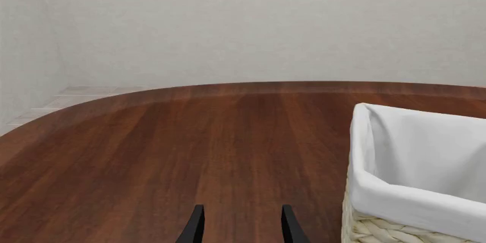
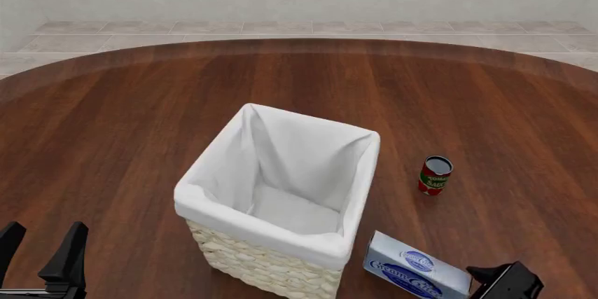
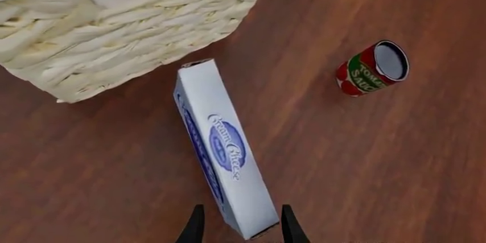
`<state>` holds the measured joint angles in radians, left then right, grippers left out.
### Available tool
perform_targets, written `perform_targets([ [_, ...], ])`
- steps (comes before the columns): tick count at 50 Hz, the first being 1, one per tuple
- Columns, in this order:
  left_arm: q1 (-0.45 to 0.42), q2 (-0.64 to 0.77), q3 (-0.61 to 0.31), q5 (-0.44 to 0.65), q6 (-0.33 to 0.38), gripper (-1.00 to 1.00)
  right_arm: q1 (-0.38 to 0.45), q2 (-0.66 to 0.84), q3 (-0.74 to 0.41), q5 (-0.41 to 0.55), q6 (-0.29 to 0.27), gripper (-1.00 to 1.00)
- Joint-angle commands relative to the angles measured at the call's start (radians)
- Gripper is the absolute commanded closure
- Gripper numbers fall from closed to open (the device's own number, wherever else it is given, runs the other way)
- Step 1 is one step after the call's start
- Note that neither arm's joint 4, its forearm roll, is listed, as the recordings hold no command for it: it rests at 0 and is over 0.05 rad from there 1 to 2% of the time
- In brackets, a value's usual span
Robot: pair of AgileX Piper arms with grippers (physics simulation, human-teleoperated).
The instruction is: Pick up the cream cheese box, and put it in the basket.
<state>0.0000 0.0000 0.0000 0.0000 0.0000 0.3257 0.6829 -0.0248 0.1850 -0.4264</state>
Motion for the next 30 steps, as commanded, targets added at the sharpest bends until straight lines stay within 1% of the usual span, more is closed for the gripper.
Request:
perform_targets([
  [1,0.0,0.0,0.0,0.0,0.0,-1.0,-0.019,0.024,0.016,-0.03,-0.012,-1.0],
  [6,0.0,0.0,0.0,0.0,0.0,-1.0,-0.027,0.045,0.022,-0.053,-0.015,-1.0],
  [7,0.0,0.0,0.0,0.0,0.0,-1.0,-0.028,0.021,0.023,-0.029,-0.014,-1.0],
  [14,0.0,0.0,0.0,0.0,0.0,-1.0,-0.039,0.033,0.024,-0.04,-0.024,-1.0],
  [26,0.0,0.0,0.0,0.0,0.0,-1.0,-0.038,0.136,0.025,-0.134,-0.024,-1.0],
  [30,0.0,0.0,0.0,0.0,0.0,-1.0,-0.037,0.137,0.024,-0.134,-0.023,-1.0],
])
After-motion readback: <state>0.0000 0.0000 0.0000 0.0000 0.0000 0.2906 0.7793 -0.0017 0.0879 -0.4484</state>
